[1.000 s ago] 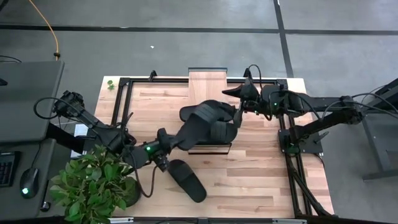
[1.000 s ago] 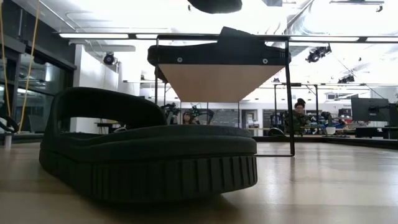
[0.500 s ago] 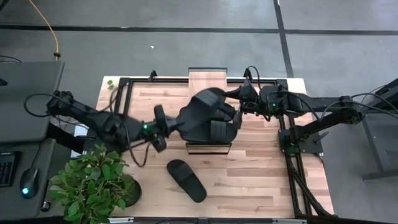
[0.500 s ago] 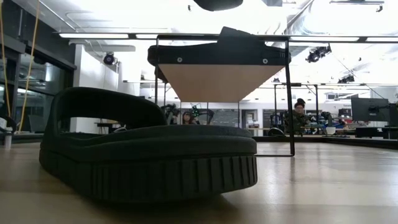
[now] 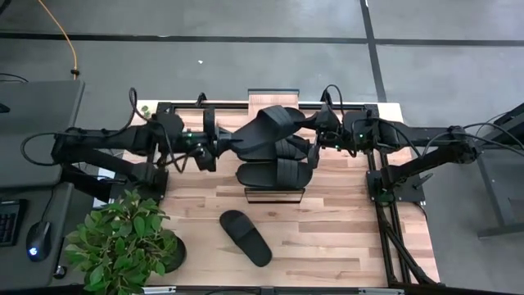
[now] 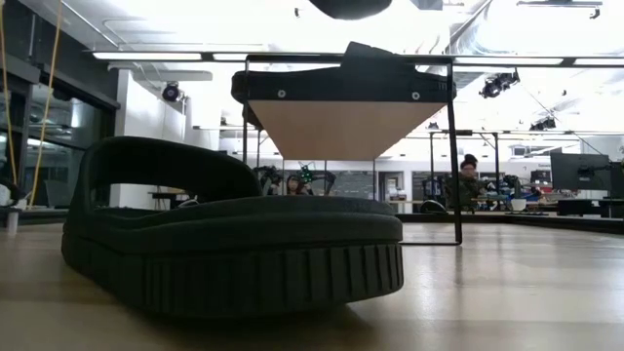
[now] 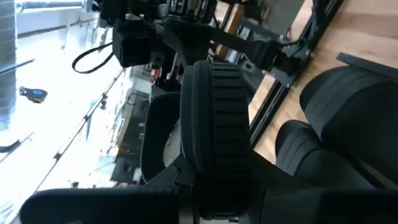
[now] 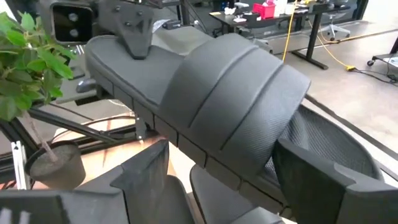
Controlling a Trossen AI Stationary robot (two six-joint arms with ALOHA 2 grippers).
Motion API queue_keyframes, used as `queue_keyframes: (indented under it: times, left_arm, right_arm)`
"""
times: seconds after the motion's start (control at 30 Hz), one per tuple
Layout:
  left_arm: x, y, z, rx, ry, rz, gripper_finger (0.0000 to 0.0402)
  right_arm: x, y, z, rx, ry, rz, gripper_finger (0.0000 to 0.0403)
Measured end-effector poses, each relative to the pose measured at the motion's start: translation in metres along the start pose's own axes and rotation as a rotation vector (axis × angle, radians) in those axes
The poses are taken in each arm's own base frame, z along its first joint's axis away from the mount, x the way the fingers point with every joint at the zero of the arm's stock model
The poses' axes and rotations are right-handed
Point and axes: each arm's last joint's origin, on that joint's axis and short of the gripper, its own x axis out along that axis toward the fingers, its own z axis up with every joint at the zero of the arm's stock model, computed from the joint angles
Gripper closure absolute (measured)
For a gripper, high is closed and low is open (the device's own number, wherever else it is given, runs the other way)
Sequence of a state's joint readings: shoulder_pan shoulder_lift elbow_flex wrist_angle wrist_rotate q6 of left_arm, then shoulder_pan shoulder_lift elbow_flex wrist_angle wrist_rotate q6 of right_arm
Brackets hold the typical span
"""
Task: Pick and place slides into the shelf
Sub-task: Put the black slipper on the shelf
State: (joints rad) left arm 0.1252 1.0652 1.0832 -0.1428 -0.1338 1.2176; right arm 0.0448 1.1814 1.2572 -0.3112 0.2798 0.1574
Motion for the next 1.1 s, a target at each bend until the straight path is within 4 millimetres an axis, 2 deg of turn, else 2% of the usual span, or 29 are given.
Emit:
queue_keyframes:
  times: [0.4,0.57,0.63,1.0,1.1]
  left_arm:
    - [0.000,0.016,-0.051,-0.094,-0.076,-0.053,0.0355]
    - [0.005,0.016,-0.082,-0.186,0.066,-0.058,0.0355]
    - [0.006,0.019,-0.092,-0.213,0.056,-0.055,0.0355]
    - [0.040,0.002,-0.143,-0.313,-0.055,-0.200,0.0358]
    - [0.043,0.000,-0.156,-0.314,-0.093,-0.218,0.0358]
  right_arm:
    - [-0.025,-0.003,0.015,0.030,-0.105,0.065,0.0132]
    - [-0.033,0.001,0.021,0.056,-0.140,0.228,0.0132]
    - [-0.034,0.003,0.024,0.058,-0.161,0.275,0.0132]
    - [-0.031,0.010,0.020,0.047,-0.134,0.293,0.0132]
    - [-0.029,0.010,0.017,0.041,-0.105,0.287,0.0132]
